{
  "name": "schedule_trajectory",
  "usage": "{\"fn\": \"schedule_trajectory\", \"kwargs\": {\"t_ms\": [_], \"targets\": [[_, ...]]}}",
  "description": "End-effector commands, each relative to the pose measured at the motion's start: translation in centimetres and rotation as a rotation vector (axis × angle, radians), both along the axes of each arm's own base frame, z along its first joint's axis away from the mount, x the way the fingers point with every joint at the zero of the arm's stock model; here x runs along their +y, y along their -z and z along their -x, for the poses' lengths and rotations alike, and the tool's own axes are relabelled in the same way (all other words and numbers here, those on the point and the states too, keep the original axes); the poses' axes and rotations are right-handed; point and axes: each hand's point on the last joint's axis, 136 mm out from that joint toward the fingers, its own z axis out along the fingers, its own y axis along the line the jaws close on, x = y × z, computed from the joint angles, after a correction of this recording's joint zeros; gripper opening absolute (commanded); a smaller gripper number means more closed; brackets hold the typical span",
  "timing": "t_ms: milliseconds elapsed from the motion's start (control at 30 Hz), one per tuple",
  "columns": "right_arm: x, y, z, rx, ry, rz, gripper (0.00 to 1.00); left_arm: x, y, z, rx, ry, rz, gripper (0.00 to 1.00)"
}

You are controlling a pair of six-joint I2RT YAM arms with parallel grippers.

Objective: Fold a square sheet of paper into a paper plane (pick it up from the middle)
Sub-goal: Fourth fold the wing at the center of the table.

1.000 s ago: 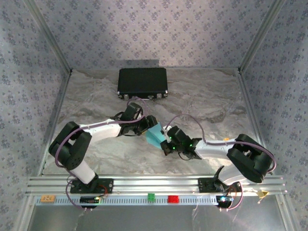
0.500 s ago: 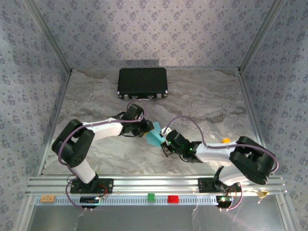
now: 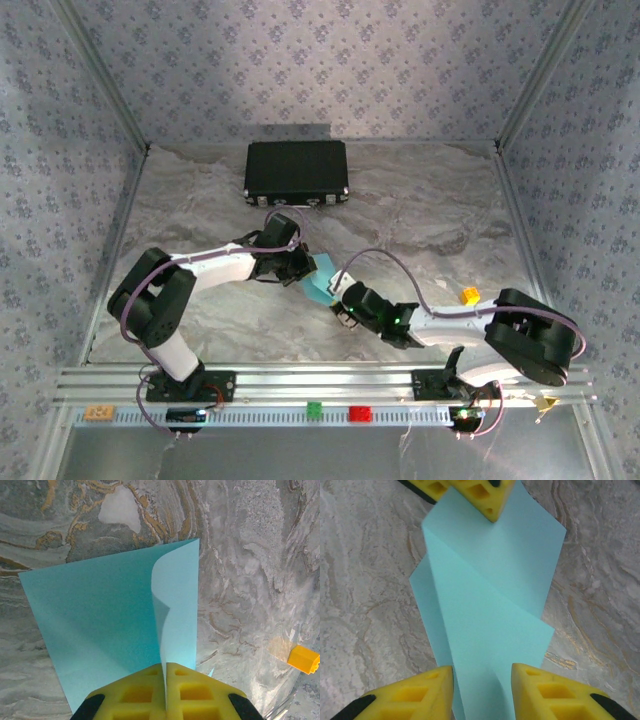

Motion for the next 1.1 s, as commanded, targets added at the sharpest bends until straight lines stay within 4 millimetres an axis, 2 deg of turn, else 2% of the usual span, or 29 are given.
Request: {"fn": "schedule_trajectory", "kwargs": {"t_ms": [0, 267, 467, 933, 1067], "targets": [[-0.3, -0.1, -0.4, -0.106, -0.012, 0.091, 0.37, -0.4, -0.9, -0.3, 0.008, 0.002, 0.023, 0.05], [0.3, 0.2, -0.1, -0.211, -0.039, 0.200, 0.38, -0.4, -0.9, -0.3, 0.011, -0.001, 0.025, 0.05], [0.6, -0.2, -0.5, -0.246, -0.021, 0.200, 0.36, -0.4, -0.8, -0.2, 0.014, 0.001, 0.025, 0.05], [0.8, 0.1, -0.8, -0.231, -0.004, 0.187, 0.26, -0.4, -0.8, -0.3, 0.014, 0.003, 0.026, 0.05], [0.9, 0.0, -0.9, -0.231, 0.001, 0.176, 0.20, -0.4, -0.8, -0.2, 0.014, 0.004, 0.022, 0.05]]}}
